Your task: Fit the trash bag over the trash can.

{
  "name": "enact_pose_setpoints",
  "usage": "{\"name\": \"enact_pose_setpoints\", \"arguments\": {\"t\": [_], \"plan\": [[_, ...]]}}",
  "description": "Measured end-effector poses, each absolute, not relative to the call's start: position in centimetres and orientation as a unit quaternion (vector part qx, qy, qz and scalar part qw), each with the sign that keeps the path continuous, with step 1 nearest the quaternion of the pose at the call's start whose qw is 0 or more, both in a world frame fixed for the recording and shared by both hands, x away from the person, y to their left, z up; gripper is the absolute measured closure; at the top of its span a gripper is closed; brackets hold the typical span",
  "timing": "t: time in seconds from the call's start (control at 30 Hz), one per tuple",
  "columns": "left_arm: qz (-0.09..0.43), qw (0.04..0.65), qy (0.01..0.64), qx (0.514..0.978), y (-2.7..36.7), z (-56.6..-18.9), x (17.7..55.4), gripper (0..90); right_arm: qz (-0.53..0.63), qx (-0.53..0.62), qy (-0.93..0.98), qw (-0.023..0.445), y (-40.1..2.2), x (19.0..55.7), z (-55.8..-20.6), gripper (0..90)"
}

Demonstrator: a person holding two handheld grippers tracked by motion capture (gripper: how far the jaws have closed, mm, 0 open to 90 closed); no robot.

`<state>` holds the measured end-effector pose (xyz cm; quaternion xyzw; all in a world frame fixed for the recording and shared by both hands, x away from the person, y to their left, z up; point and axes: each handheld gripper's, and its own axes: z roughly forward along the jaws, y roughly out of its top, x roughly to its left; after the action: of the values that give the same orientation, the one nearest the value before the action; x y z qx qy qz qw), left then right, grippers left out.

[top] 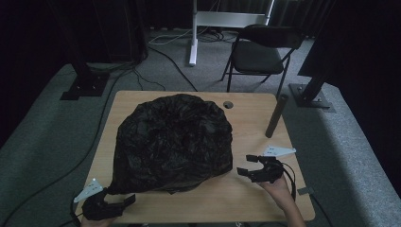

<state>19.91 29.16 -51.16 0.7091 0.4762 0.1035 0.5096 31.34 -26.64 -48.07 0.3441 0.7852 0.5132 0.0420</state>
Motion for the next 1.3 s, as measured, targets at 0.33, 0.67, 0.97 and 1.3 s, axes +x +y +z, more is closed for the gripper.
{"name": "enact_pose_setpoints", "arguments": {"t": [0.33,0.67,0.97,1.3], "plan": [[0.135,0.537,0.456,0.697,30.4,-49.2,18.4,1.5,0.584,0.303,0.752,0.047,-24.8,31.3,-43.9,17.1],[0.118,0.541,0.443,0.705,29.8,-50.6,18.6,1.7,0.601,0.252,0.758,-0.011,-21.4,33.1,-43.6,29.6],[0.078,0.536,0.456,0.706,29.8,-51.9,20.5,85.9,0.58,0.266,0.769,0.042,-21.2,33.6,-44.1,89.7],[0.048,0.471,0.478,0.74,28.9,-53.0,21.5,89.9,0.533,0.337,0.775,0.05,-20.6,35.4,-46.3,90.0]]}}
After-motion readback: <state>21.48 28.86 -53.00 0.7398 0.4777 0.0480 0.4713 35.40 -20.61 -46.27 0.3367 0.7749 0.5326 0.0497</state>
